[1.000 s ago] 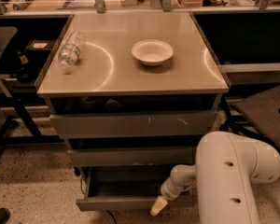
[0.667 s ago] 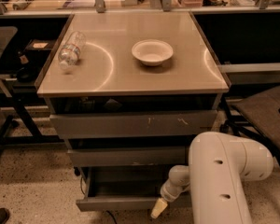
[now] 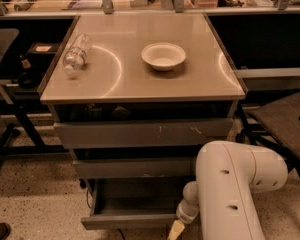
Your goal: Open bottom drawer
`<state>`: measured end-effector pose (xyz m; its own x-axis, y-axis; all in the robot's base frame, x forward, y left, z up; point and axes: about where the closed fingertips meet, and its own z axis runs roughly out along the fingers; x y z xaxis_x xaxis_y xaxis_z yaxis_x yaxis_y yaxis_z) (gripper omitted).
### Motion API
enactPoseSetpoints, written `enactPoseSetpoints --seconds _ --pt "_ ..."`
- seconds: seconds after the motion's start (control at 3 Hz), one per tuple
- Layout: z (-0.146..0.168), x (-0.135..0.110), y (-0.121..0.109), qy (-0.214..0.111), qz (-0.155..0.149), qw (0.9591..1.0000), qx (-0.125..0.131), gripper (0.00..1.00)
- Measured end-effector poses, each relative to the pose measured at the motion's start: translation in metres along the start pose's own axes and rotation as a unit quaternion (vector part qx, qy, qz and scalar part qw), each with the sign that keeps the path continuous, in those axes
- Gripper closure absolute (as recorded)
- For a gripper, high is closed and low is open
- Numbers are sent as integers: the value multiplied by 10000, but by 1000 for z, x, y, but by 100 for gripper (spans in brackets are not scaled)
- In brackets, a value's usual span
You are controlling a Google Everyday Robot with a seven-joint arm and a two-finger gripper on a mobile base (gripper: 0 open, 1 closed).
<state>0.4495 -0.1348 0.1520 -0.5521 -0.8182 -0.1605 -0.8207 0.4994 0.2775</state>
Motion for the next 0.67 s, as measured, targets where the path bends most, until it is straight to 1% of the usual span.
enactPoseSetpoints --seconds 0.33,0.67 --pt "-2 -1 0 0 0 10000 0 0" --pt "-17 24 21 53 96 9998 -168 0"
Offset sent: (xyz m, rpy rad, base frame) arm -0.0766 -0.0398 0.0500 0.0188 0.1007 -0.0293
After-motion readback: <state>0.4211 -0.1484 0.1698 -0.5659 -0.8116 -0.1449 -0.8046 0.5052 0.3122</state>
